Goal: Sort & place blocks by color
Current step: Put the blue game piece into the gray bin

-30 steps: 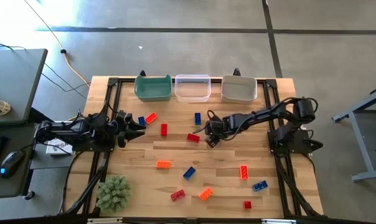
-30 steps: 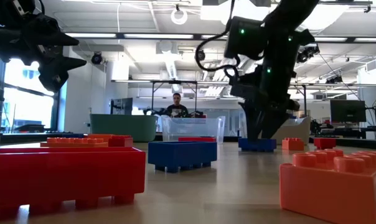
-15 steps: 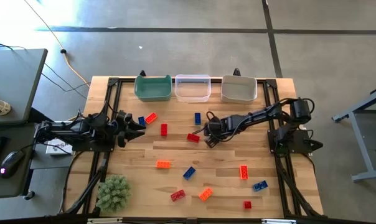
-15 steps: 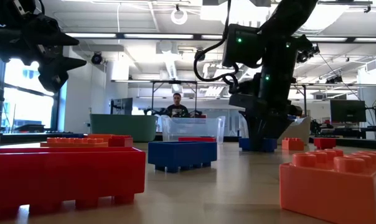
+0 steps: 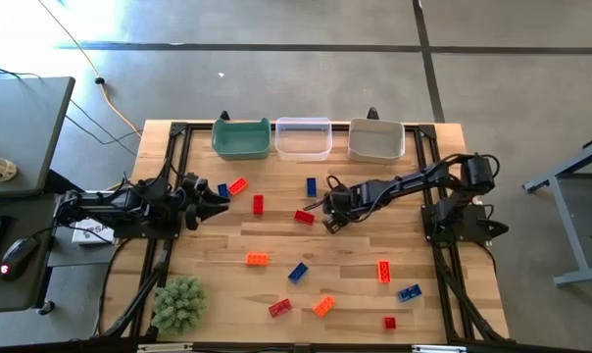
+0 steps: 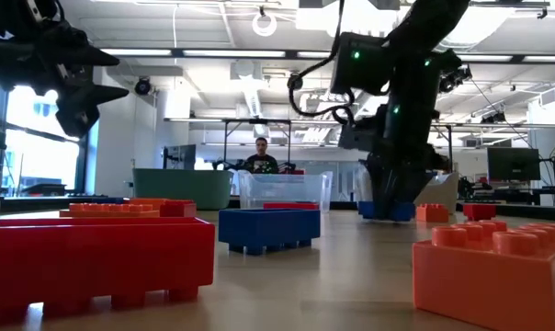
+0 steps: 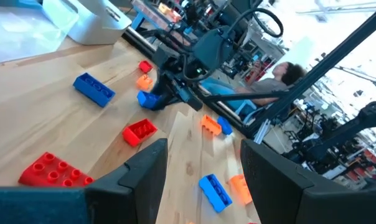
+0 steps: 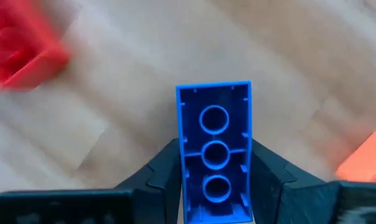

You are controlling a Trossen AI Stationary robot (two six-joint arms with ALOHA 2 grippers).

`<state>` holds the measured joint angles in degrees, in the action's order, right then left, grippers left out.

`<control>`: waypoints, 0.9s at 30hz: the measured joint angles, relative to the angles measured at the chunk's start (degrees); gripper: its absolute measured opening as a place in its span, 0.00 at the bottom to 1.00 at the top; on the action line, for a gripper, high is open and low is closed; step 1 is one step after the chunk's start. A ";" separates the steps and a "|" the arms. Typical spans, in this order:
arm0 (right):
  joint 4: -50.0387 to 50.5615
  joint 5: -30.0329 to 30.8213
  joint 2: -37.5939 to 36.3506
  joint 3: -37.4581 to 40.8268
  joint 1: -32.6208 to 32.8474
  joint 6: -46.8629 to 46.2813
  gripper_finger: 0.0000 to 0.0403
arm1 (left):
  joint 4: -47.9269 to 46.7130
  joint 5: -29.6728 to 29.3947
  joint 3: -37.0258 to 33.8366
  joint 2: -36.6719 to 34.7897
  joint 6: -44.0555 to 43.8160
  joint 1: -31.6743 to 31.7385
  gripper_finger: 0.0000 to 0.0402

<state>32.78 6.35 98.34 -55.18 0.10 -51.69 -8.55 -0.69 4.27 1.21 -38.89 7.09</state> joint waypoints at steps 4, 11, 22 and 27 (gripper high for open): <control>-0.09 1.14 -3.82 -0.09 -1.23 -0.15 0.29 | 2.66 0.00 0.00 0.00 0.04 -0.02 0.48; -0.06 5.14 -10.16 -0.11 -3.90 0.08 0.29 | 4.97 -0.08 1.03 0.10 3.35 -0.02 0.48; -0.58 11.72 -18.35 -0.17 -11.23 5.23 0.29 | 5.00 -5.86 9.35 7.60 14.60 0.00 0.48; -0.63 15.59 -20.57 -0.17 -15.44 9.36 0.29 | 4.08 -8.95 13.32 14.25 18.59 0.00 0.48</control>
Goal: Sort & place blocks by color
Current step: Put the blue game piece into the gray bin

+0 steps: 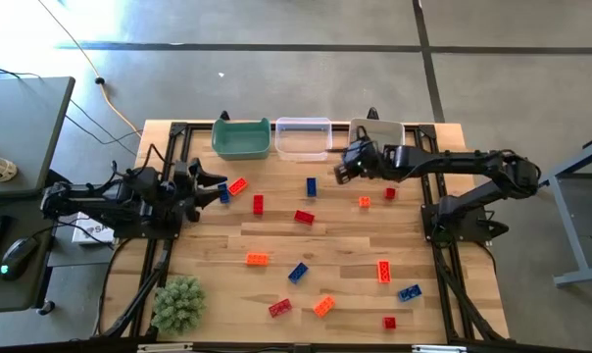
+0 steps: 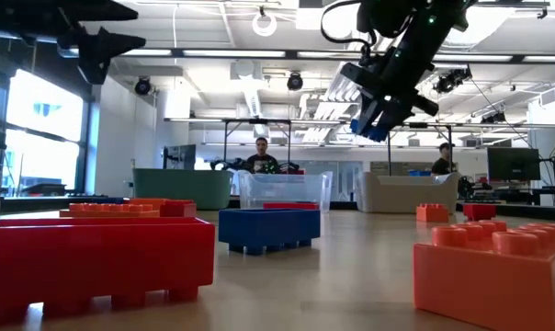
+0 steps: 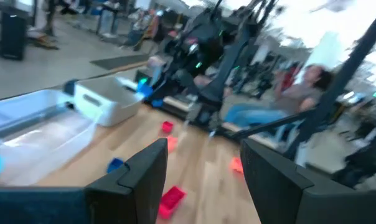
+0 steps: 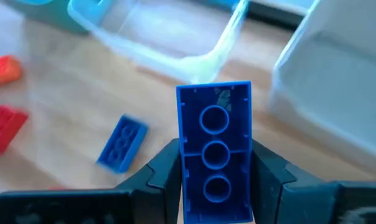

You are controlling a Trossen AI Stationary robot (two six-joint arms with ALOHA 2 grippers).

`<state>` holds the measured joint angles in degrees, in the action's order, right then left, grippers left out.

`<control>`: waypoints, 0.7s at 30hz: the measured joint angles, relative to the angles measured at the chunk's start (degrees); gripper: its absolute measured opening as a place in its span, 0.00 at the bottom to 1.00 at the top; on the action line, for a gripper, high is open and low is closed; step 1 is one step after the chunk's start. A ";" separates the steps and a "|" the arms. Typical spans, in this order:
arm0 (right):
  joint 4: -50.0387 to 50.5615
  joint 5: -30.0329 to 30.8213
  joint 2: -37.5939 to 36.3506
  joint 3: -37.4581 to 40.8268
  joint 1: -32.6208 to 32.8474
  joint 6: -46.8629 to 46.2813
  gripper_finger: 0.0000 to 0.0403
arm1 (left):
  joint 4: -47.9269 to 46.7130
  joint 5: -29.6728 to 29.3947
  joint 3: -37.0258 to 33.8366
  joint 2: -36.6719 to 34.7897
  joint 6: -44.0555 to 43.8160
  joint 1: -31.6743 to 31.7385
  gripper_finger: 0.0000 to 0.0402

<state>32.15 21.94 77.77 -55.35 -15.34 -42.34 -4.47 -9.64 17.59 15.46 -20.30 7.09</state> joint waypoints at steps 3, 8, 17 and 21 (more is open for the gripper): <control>-0.20 1.80 -0.43 -0.09 -3.01 3.40 0.29 | -2.58 -2.39 2.75 4.69 1.84 0.00 0.48; -0.16 1.77 -0.46 -0.07 -8.82 8.02 0.29 | -8.65 -7.60 7.72 12.26 2.48 0.26 0.48; -0.12 -2.75 -0.48 -0.08 -19.69 12.87 0.29 | -16.35 -9.01 13.70 22.49 1.84 6.14 0.48; -0.04 -4.63 -0.48 -0.08 -23.80 14.26 0.29 | -18.72 -8.93 14.72 25.92 -0.14 9.46 0.48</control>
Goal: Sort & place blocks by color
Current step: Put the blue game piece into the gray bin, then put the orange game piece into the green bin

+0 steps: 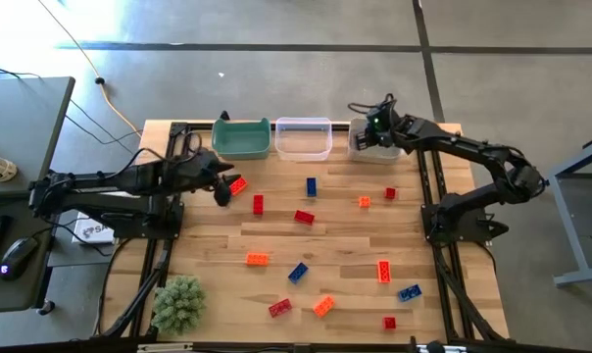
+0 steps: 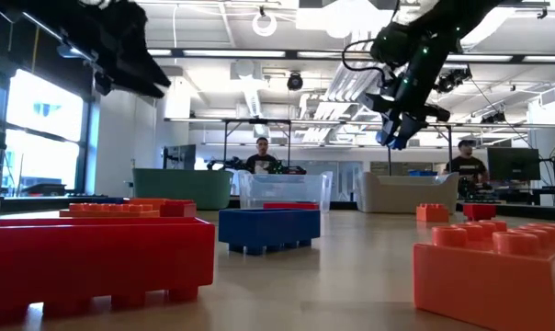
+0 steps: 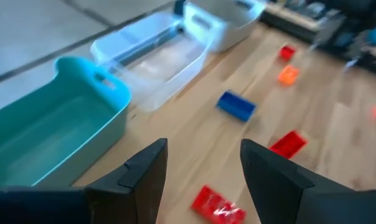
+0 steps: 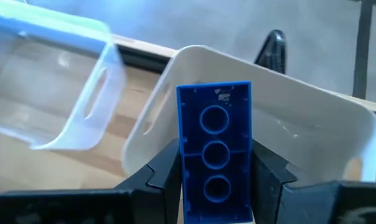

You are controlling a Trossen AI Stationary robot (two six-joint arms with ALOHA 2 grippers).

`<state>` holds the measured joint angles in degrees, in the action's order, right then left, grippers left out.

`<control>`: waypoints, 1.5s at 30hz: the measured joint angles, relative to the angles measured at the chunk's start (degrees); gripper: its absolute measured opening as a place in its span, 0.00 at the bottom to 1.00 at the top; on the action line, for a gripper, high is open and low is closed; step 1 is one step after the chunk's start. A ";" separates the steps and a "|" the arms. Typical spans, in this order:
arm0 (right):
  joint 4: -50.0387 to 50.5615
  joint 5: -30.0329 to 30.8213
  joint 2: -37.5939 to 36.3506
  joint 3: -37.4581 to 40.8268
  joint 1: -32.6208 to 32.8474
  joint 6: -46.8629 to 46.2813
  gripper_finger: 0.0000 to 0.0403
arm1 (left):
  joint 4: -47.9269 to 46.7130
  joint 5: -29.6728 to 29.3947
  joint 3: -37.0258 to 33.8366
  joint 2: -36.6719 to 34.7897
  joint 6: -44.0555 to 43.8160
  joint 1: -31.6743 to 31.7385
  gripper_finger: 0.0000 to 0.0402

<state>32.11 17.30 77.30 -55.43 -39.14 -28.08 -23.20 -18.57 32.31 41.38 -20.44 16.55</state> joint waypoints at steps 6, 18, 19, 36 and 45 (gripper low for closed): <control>1.80 -1.28 0.51 -0.01 -3.74 1.36 0.29 | -0.62 3.43 0.05 3.71 -2.23 3.80 0.48; 3.85 -3.37 8.23 -0.01 -5.15 3.99 0.29 | -1.38 5.06 0.05 8.48 -3.41 6.16 0.48; 4.00 -3.61 8.91 -0.01 -5.15 4.14 0.29 | -1.50 5.14 0.07 8.98 -3.41 6.28 0.48; 4.07 -6.73 13.31 -0.01 -7.43 4.85 0.43 | -1.12 8.28 0.05 16.81 -3.41 6.37 0.48; 4.03 -6.80 13.29 -0.01 -7.40 6.01 0.44 | -1.01 9.32 0.05 18.35 -3.15 6.37 0.48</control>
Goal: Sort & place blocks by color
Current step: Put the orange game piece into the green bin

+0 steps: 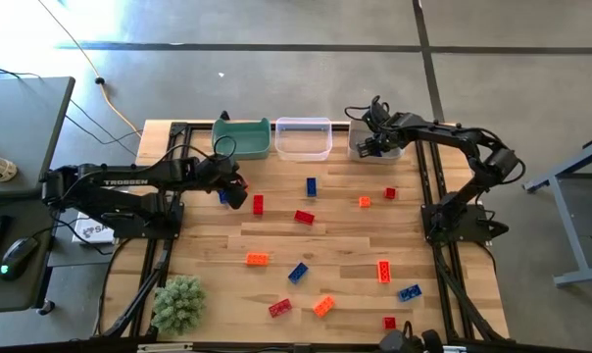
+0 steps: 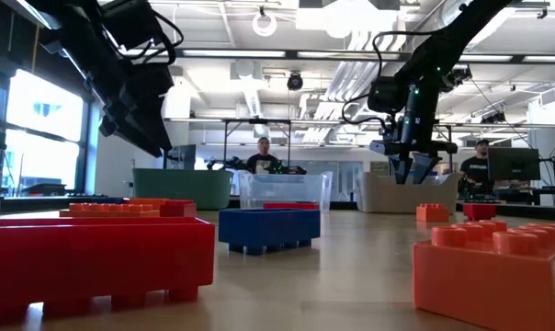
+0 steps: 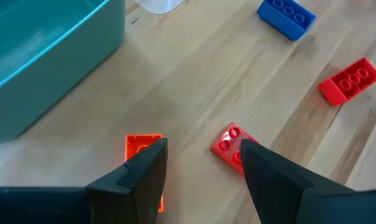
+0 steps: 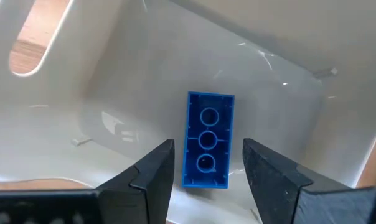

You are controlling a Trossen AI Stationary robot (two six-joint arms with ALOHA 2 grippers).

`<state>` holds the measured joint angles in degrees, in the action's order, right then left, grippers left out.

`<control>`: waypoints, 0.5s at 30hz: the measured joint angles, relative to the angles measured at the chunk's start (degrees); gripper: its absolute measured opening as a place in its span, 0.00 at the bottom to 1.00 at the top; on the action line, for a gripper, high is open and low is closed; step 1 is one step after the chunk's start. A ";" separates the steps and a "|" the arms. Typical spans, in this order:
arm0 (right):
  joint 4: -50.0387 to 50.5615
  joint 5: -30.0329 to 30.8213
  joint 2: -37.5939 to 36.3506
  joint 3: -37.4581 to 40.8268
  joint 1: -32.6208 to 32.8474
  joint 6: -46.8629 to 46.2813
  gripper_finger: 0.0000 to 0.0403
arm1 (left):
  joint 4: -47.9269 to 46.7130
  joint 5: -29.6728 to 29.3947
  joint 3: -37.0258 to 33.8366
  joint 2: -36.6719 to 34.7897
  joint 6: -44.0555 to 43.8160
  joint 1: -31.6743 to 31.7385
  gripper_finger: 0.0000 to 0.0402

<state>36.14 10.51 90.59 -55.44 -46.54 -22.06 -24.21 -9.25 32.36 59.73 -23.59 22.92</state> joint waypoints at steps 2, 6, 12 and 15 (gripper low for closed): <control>0.01 0.02 0.00 0.00 0.00 0.07 0.44 | 0.01 -0.14 0.01 0.01 0.10 0.00 0.48; -0.09 -0.07 -0.69 0.00 0.02 0.07 0.44 | 0.00 0.04 0.02 0.01 0.17 0.32 0.48; -0.62 -0.69 -4.03 0.00 0.04 0.07 0.44 | -0.19 3.68 0.00 0.01 0.19 3.49 0.53; -0.61 -1.58 -5.54 0.00 0.07 0.08 0.44 | -0.82 5.13 0.00 0.01 0.20 5.50 0.57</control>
<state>35.53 8.93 85.05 -55.44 -46.48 -21.98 -25.02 -4.12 32.36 59.75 -23.40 28.42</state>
